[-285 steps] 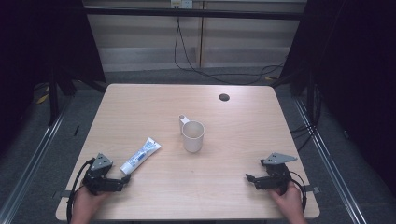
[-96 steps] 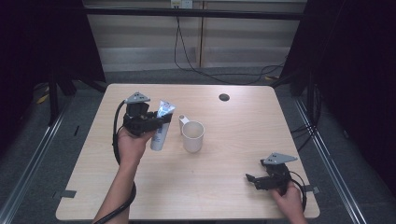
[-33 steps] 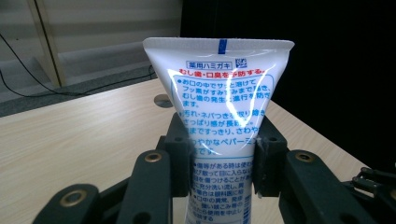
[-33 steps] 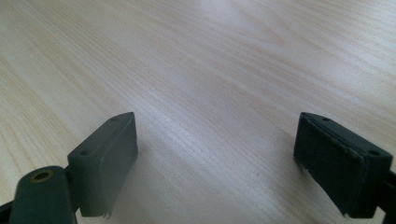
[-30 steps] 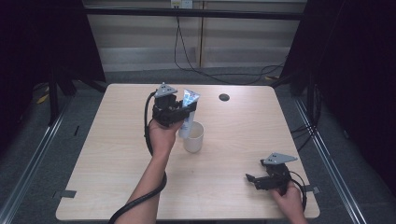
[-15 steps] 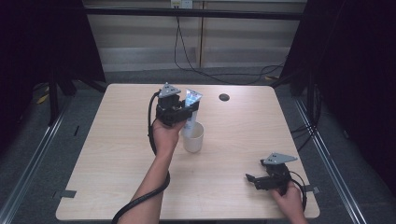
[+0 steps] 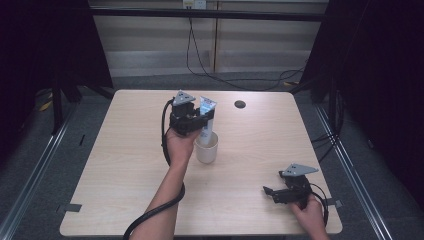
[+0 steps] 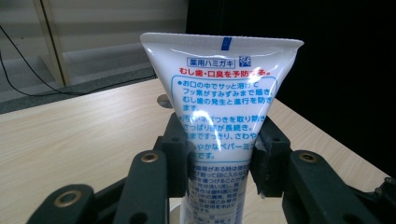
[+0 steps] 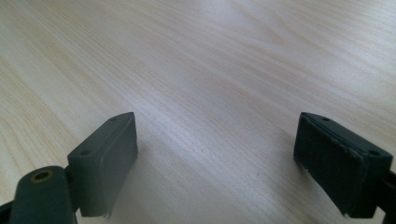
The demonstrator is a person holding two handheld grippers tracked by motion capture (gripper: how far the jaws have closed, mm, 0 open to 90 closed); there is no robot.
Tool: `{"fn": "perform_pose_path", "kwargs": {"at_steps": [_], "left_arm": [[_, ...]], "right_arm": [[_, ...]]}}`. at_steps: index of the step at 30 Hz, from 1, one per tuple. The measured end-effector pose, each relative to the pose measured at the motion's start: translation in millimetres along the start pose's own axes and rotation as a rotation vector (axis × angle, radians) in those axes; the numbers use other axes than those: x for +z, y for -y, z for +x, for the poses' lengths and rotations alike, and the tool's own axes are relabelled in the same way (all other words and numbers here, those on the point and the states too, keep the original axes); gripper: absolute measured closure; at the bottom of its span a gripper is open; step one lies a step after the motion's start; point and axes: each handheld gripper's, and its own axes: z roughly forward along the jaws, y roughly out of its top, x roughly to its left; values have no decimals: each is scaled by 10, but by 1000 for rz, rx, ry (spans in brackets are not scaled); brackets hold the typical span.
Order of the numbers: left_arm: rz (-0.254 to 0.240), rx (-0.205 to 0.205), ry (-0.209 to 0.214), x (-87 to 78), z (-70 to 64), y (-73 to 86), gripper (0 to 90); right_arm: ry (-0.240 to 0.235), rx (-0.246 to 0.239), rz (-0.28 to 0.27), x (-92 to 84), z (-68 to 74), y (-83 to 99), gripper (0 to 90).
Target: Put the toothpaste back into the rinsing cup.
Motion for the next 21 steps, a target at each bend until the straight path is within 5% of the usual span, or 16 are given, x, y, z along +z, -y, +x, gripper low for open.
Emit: {"fn": "perform_pose_path", "kwargs": {"at_steps": [21], "left_arm": [[30, 9, -17, 51, 4, 167, 596]], "right_arm": [[0, 1, 0, 0, 0, 0, 131]]}}
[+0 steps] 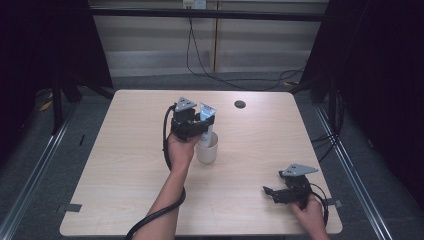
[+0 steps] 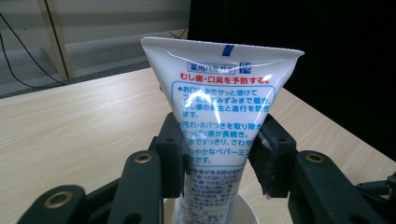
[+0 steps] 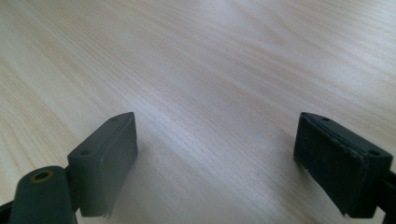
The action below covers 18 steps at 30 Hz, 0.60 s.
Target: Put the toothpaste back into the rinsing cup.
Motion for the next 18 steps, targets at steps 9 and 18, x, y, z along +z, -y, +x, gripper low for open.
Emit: {"fn": "perform_pose_path", "kwargs": {"at_steps": [9, 18], "left_arm": [[29, 13, -15, 8, -5, 94, 575], [46, 23, -32, 7, -13, 156, 565]], "right_arm": [[0, 0, 0, 0, 0, 0, 131], [0, 0, 0, 0, 0, 0, 131]]}}
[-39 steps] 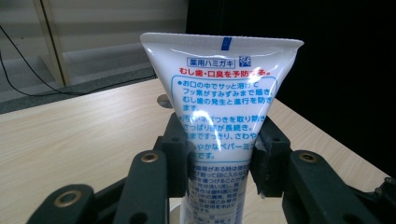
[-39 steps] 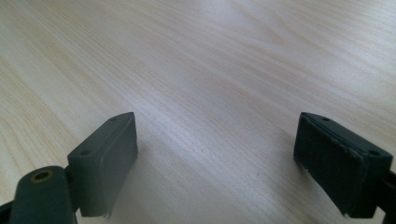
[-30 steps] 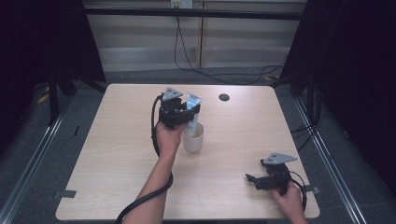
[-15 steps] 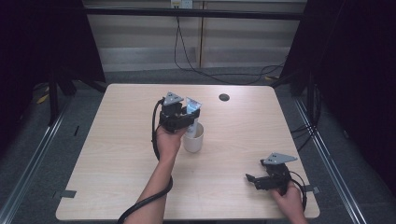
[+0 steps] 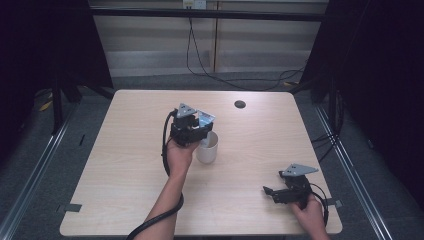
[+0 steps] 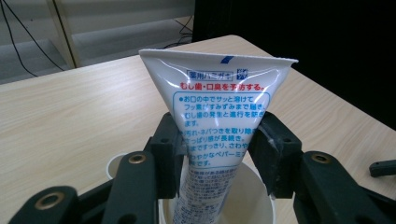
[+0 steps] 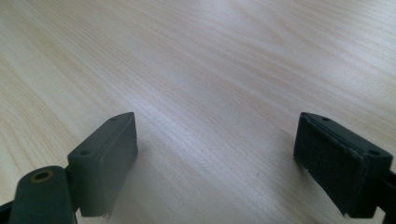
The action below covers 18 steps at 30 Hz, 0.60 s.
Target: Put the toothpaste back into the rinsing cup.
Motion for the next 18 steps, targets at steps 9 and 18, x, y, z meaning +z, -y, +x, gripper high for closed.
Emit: {"fn": "perform_pose_path", "kwargs": {"at_steps": [9, 18], "left_arm": [[12, 1, 2, 7, -3, 63, 560], [19, 11, -6, 7, -18, 107, 551]], "right_arm": [[0, 0, 0, 0, 0, 0, 131], [0, 0, 0, 0, 0, 0, 131]]}}
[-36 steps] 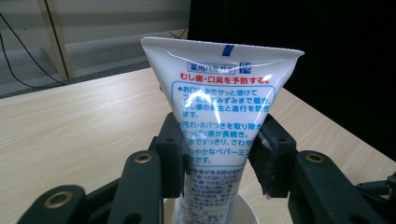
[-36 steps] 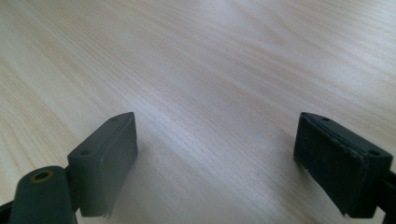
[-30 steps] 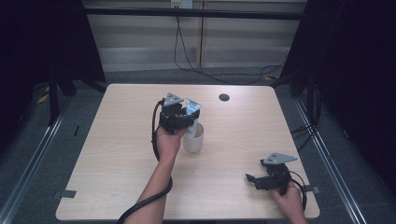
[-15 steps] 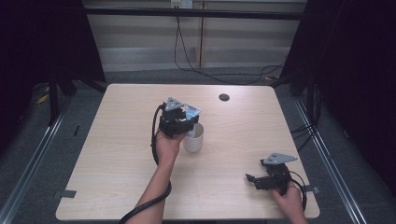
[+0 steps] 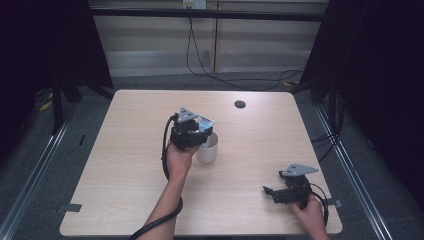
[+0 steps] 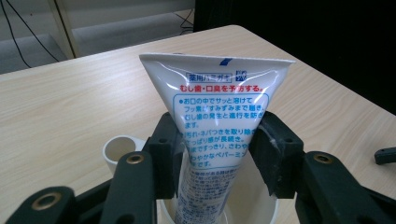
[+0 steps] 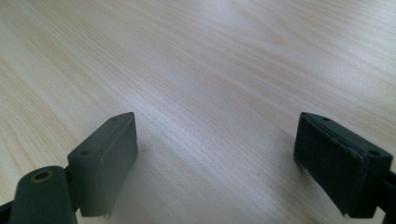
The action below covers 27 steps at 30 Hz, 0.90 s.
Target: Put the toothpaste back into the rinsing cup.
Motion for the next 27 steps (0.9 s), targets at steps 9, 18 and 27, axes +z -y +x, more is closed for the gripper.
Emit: {"fn": "perform_pose_path", "kwargs": {"at_steps": [9, 18, 27], "left_arm": [[25, 21, -13, 11, -5, 55, 537], [42, 31, -19, 21, -10, 112, 533], [58, 25, -12, 23, 5, 164, 524]], "right_arm": [[0, 0, 0, 0, 0, 0, 131], [0, 0, 0, 0, 0, 0, 131], [0, 0, 0, 0, 0, 0, 131]]}}
